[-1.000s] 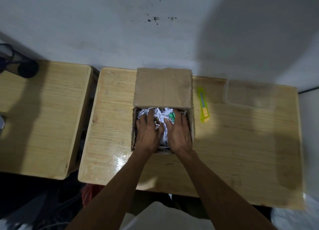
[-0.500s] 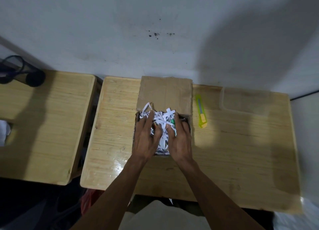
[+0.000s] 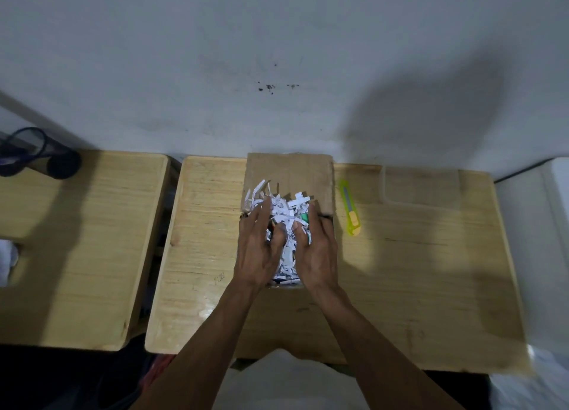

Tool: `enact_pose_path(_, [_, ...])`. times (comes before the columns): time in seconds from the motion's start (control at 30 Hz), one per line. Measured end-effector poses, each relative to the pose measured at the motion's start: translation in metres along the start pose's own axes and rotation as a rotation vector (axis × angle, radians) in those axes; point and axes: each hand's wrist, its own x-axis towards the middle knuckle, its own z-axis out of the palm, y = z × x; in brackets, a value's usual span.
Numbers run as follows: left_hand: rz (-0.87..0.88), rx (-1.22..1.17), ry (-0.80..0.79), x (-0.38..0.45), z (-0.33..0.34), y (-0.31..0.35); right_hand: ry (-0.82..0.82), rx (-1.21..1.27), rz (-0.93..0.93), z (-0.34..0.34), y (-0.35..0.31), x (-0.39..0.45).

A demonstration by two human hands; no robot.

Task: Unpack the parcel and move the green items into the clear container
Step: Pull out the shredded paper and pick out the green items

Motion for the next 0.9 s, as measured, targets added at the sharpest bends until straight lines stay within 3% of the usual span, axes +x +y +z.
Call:
enact_pose_path(0.5, [0.050,-0.028,0.037,-0.010,-0.006,0.024,0.113,0.044,-0.041,-0.025,-0.015,-0.009])
enact_pose_path(0.9, [0.165,-0.093,-0.039,-0.040,0.058,0.107,0.220,0.048,-0.050,-0.121,0.038,-0.017])
